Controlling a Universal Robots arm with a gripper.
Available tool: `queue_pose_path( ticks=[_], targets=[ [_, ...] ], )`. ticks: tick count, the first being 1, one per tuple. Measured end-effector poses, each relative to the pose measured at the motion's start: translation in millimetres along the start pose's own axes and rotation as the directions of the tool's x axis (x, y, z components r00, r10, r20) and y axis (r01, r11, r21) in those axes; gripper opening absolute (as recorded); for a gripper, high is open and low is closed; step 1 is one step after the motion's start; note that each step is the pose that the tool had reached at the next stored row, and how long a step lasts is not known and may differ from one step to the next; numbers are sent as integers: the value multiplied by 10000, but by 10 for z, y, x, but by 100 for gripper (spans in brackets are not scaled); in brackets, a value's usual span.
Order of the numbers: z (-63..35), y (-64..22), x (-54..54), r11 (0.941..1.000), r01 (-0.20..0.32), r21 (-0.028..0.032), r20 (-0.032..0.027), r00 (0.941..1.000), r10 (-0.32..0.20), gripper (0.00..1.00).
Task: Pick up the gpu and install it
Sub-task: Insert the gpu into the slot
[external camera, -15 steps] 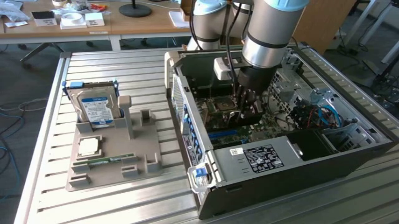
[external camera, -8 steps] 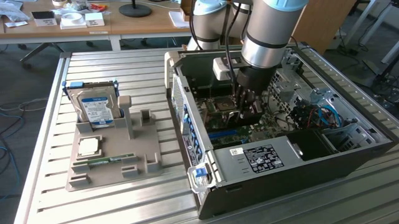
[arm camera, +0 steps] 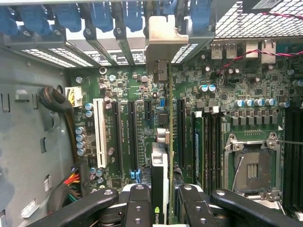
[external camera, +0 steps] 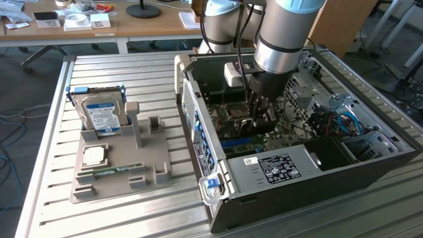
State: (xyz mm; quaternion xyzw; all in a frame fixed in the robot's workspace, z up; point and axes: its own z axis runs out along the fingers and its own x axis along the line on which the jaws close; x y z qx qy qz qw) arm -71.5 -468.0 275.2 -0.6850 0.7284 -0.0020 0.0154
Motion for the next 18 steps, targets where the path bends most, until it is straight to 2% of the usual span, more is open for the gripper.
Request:
queue_pose_path(
  ticks=[13, 18],
  targets=[
    [39, 2, -1, 10000, -1, -1, -3, 10000, 1, 27],
    [43, 4, -34, 10000, -3, 0, 0, 10000, 3, 27]
  ],
)
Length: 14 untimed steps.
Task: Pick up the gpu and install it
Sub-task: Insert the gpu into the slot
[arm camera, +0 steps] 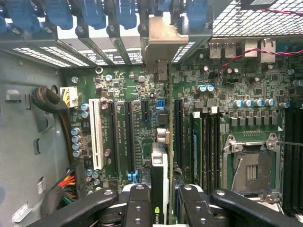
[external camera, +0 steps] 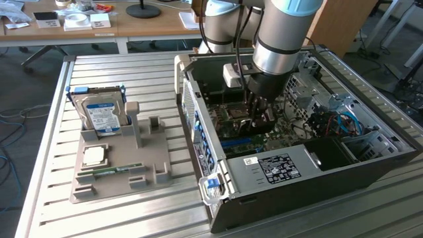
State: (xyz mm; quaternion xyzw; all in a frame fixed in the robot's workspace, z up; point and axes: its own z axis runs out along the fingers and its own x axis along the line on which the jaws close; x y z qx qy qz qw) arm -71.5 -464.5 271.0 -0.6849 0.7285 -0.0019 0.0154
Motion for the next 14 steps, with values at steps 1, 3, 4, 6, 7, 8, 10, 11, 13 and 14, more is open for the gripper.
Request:
queue_pose_path(
  ticks=[1, 3, 4, 6, 7, 8, 10, 11, 13, 14],
  targets=[
    [0, 3, 0, 10000, 0, 0, 0, 10000, 0, 27],
    [1, 16, 0, 10000, -1, 1, 0, 10000, 1, 27],
    [1, 26, 1, 10000, -1, 1, 0, 10000, 1, 27],
    [2, 35, 2, 10000, -1, 0, 0, 10000, 1, 27],
    [5, 35, 2, 10000, 0, 0, -1, 10000, 0, 27],
    [12, 36, 2, 10000, 0, 1, 0, 10000, 0, 27],
    [37, 38, 3, 10000, -2, 0, -1, 10000, 2, 27],
    [47, 38, 3, 10000, -2, 1, 0, 10000, 2, 27],
    [64, 38, 3, 10000, -2, 0, 0, 10000, 2, 27],
    [70, 39, 3, 10000, -2, 0, 0, 10000, 2, 27]
  ],
)
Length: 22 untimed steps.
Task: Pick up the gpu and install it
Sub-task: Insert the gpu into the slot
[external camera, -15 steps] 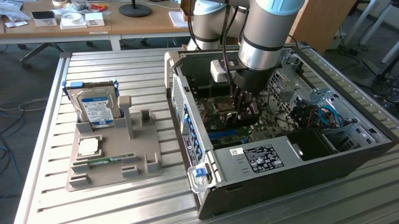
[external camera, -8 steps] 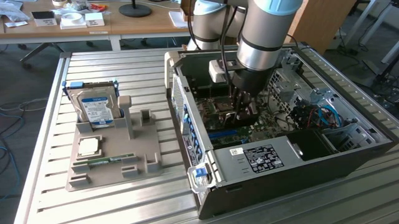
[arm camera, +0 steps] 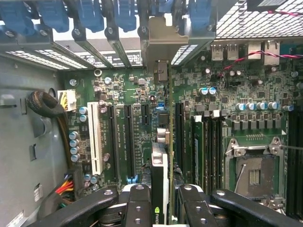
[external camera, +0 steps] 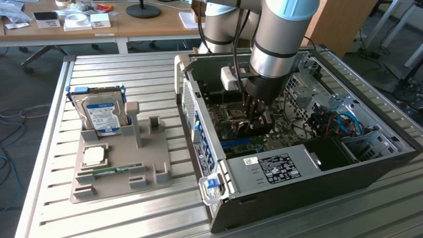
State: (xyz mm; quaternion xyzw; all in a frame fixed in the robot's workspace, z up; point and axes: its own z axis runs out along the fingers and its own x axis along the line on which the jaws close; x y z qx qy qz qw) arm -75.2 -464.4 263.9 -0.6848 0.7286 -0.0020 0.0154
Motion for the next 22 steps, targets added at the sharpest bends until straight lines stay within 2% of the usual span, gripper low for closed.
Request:
queue_pose_path(
  ticks=[22],
  targets=[
    [31, 30, 1, 10000, -1, 0, 0, 10000, 1, 27]
  ],
)
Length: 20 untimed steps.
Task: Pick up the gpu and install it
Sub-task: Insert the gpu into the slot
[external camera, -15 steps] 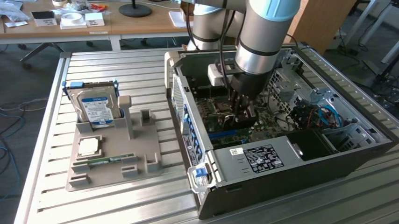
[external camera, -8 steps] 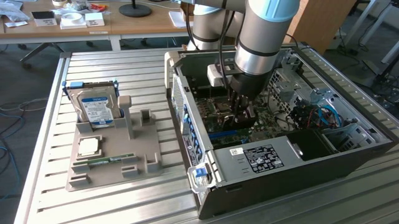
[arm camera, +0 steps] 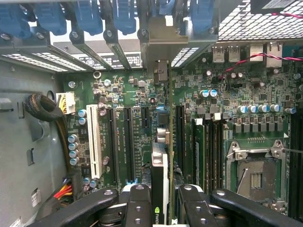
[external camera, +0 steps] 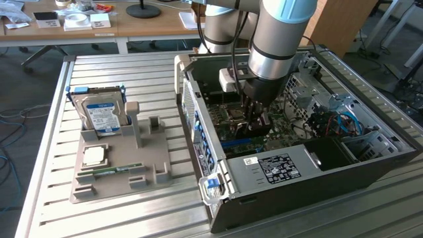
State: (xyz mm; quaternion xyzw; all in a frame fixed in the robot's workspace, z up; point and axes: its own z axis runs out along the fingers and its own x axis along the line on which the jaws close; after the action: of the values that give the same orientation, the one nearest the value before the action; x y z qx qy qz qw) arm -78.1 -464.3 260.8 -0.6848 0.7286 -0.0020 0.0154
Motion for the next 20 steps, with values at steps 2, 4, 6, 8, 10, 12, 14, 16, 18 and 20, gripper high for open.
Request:
queue_pose_path(
  ticks=[2, 4, 6, 8, 10, 12, 14, 16, 18, 20],
  targets=[
    [0, 0, 0, 10000, 0, -2, 0, 10000, 0, 27],
    [-1, -3, 0, 10000, -3, -43, -5, 10000, 3, 27],
    [1, -11, 0, 10000, -4, -96, -5, 10000, 4, 27],
    [0, -16, -1, 9999, -6, -119, -9, 10000, 6, 27],
    [2, -32, -2, 9999, -7, -151, -8, 10000, 7, 27],
    [1, -39, -2, 9998, -6, -180, -11, 10000, 6, 27],
    [1, -39, -2, 9998, -8, -182, -12, 10000, 7, 27],
    [1, -39, -2, 9998, -7, -181, -12, 10000, 7, 27],
    [2, -39, -2, 9998, 8, -181, -11, 10000, -8, 27],
    [1, -27, -2, 9998, 26, -182, -11, 10000, -26, 27]
  ],
)
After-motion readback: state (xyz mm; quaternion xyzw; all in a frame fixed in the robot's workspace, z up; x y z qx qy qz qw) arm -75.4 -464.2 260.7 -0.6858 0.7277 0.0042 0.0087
